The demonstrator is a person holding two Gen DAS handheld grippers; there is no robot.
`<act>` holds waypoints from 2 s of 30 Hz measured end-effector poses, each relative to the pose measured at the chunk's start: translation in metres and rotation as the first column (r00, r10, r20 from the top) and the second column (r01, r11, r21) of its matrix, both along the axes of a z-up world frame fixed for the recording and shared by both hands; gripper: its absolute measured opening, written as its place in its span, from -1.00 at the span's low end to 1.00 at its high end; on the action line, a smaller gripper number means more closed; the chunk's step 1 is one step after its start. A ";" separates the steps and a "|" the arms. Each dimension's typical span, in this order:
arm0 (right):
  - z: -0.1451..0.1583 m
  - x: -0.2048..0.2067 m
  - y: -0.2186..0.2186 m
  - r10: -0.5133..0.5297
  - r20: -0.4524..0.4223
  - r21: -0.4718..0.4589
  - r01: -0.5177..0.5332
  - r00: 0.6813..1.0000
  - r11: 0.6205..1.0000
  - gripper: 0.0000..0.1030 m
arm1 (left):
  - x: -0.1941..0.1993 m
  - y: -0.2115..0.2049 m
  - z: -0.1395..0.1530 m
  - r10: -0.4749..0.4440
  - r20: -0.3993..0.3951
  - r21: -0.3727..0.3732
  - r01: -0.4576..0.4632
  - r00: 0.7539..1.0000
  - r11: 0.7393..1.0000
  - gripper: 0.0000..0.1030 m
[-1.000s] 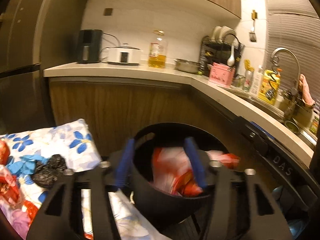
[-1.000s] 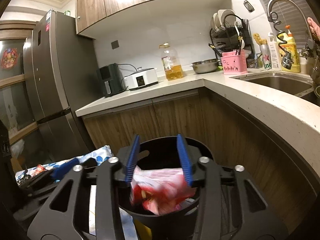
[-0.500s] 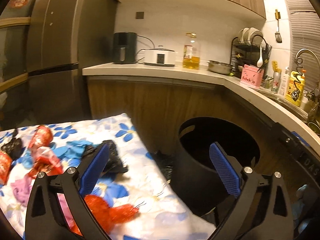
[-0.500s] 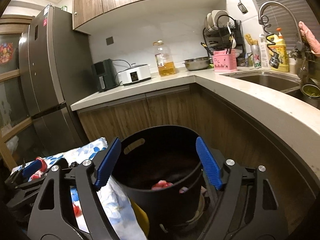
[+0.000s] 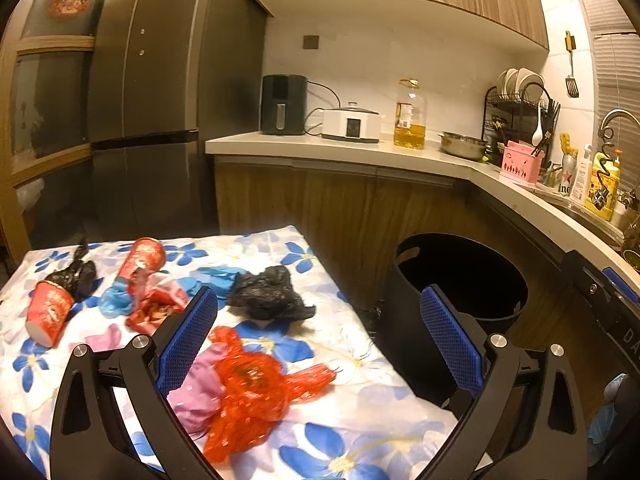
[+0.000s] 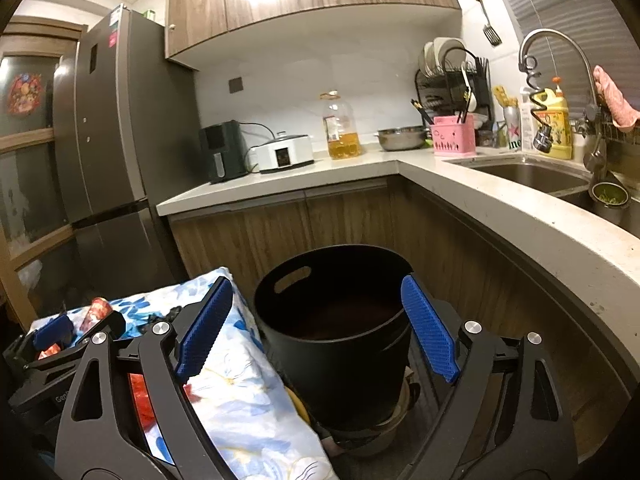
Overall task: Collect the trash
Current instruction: 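Move both tools back over the table toward the remaining trash, then grasp the red bag with the right tool while the left tool grasps the purple bag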
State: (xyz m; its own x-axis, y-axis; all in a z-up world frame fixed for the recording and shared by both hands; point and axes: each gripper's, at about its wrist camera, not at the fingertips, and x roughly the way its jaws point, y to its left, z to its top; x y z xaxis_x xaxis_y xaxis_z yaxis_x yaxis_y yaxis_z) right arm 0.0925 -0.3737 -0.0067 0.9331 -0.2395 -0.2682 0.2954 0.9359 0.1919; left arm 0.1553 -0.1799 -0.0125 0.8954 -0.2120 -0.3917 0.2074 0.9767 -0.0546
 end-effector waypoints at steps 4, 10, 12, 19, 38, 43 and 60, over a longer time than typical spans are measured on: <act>0.001 -0.008 0.015 0.018 0.010 -0.011 -0.018 1.000 1.000 0.65 | -0.010 0.015 -0.001 0.023 0.007 -0.005 -0.023 1.000 1.000 0.88; -0.001 -0.015 0.038 0.045 0.016 -0.024 -0.045 0.999 0.999 0.65 | -0.022 0.047 -0.006 0.075 0.030 -0.017 -0.075 0.997 0.997 0.88; -0.003 -0.014 0.044 0.056 0.015 -0.024 -0.056 0.998 0.998 0.65 | -0.027 0.061 -0.011 0.094 0.043 -0.026 -0.093 0.995 0.995 0.88; -0.017 -0.013 0.069 0.103 0.006 -0.020 -0.103 0.995 0.994 0.65 | -0.033 0.105 -0.037 0.135 0.039 -0.044 -0.133 0.990 0.990 0.88; -0.062 0.023 0.128 0.229 -0.079 -0.070 -0.234 0.970 0.970 0.65 | 0.020 0.117 -0.097 0.091 -0.178 -0.001 -0.092 0.980 0.996 0.20; -0.073 0.035 0.141 0.268 -0.104 -0.066 -0.275 0.958 0.959 0.65 | 0.030 0.117 -0.104 0.066 -0.239 -0.003 -0.069 0.969 0.998 -0.55; -0.107 0.088 0.182 0.382 -0.226 0.031 -0.386 0.896 0.922 0.24 | -0.003 0.161 -0.061 0.117 -0.107 -0.094 -0.127 0.987 0.987 -0.99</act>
